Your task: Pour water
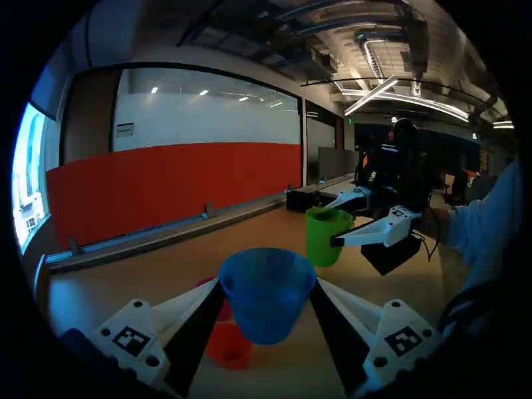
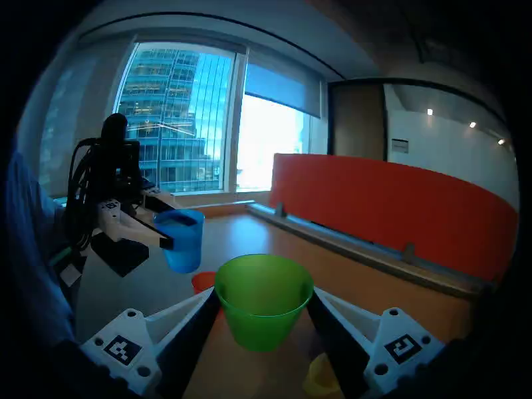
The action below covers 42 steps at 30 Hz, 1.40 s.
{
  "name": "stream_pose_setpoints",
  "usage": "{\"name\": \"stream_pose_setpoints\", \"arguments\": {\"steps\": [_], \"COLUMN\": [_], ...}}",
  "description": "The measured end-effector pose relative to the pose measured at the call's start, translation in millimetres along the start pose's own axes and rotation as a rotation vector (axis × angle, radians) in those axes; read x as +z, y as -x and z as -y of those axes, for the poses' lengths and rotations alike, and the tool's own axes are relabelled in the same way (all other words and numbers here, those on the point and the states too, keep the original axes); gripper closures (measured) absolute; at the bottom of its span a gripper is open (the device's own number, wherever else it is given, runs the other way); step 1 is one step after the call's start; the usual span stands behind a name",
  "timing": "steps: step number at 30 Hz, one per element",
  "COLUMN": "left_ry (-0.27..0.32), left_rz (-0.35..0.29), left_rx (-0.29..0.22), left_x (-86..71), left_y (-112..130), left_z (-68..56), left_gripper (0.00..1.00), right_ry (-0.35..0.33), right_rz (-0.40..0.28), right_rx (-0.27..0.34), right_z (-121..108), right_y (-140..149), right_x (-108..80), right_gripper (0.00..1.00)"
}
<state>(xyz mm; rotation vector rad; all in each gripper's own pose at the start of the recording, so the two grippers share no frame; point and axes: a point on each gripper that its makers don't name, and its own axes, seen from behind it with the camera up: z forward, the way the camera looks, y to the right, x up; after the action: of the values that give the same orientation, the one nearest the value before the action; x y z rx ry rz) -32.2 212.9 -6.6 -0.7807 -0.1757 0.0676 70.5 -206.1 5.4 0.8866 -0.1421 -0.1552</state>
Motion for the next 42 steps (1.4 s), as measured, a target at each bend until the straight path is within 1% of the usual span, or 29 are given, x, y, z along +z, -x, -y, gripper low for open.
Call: {"name": "stream_pose_setpoints", "arguments": {"steps": [9, 15, 24, 30, 36, 42], "left_ry": [-0.001, -0.004, -0.009, -0.029, -0.054, -0.082], "left_rz": [-0.022, -0.031, -0.048, -0.062, -0.073, -0.09], "left_rx": [0.005, 0.013, 0.025, 0.066, 0.136, 0.195], "left_x": [-0.2, -0.7, -0.9, -0.9, -2.1, -2.8], "left_y": [-8.9, -13.6, -23.6, -33.2, -46.6, -62.1], "left_z": [-0.8, -1.0, 2.3, 8.0, 12.4, 18.2], "left_gripper": [0.14, 0.14, 0.14, 0.14, 0.14, 0.14], "right_ry": [0.004, 0.006, -0.004, -0.023, -0.043, -0.064], "right_rz": [-0.038, -0.043, -0.043, -0.045, -0.048, -0.051], "right_rx": [-0.002, -0.004, -0.01, -0.006, -0.008, -0.009], "right_z": [-0.8, -2.1, 0.4, 6.2, 12.4, 19.7], "right_y": [-14.1, -16.5, -20.5, -22.2, -22.5, -22.7], "right_x": [-0.2, -1.1, -0.2, 4.1, 10.1, 16.3], "right_gripper": [0.09, 0.09, 0.09, 0.09, 0.09, 0.09]}}
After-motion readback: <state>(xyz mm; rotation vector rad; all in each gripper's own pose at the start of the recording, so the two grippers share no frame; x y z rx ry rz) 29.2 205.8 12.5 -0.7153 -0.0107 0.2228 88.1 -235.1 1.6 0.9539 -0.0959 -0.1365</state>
